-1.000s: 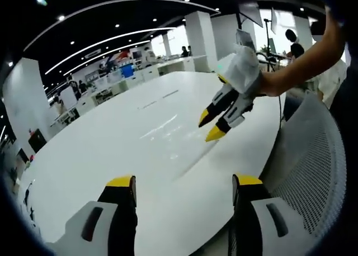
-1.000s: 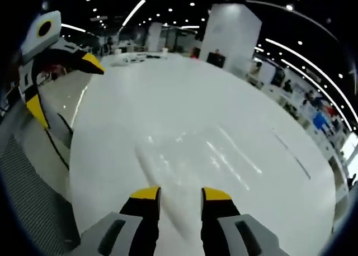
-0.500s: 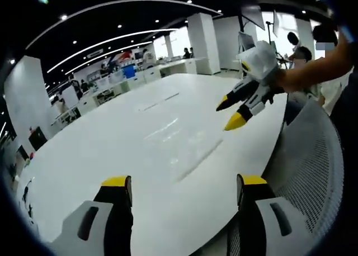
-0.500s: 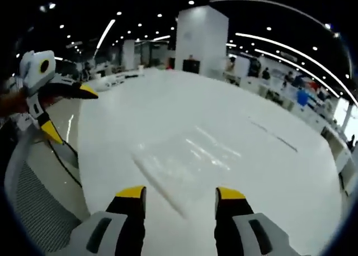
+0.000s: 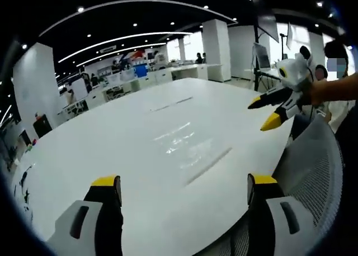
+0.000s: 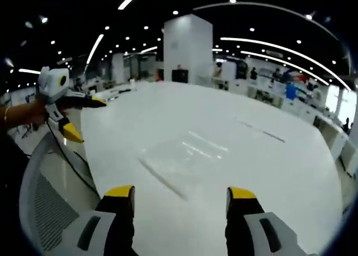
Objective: Open the resealable bag by pulling the two sides of the seal apart until the entire bag opening is separated and visibly accessible.
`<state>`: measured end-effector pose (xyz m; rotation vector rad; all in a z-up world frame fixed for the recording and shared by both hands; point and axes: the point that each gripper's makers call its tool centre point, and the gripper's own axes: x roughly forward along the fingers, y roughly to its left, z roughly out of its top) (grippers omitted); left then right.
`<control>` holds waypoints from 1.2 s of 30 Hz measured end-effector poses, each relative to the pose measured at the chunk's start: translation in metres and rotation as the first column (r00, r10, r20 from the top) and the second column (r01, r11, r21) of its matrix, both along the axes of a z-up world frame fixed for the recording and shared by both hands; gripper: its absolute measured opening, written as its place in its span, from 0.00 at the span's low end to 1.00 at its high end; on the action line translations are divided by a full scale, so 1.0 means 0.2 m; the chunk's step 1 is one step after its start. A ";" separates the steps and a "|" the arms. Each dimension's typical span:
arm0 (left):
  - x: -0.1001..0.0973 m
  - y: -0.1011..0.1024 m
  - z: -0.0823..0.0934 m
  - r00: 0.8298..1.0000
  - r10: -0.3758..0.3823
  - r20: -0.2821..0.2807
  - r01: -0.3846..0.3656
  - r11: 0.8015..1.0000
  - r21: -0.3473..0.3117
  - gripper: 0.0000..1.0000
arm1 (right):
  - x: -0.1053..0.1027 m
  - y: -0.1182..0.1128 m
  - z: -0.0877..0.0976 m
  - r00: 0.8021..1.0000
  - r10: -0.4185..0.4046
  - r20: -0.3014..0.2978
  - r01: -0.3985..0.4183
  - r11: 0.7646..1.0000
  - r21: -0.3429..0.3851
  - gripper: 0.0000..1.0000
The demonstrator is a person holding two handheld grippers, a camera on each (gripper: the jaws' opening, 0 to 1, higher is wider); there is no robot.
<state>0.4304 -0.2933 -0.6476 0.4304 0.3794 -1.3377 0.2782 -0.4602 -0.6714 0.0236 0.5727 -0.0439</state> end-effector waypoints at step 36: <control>0.00 0.01 0.01 1.000 0.007 0.016 -0.007 1.000 -0.024 0.90 | -0.09 0.07 0.06 0.992 -0.116 0.056 0.113 0.992 0.061 0.68</control>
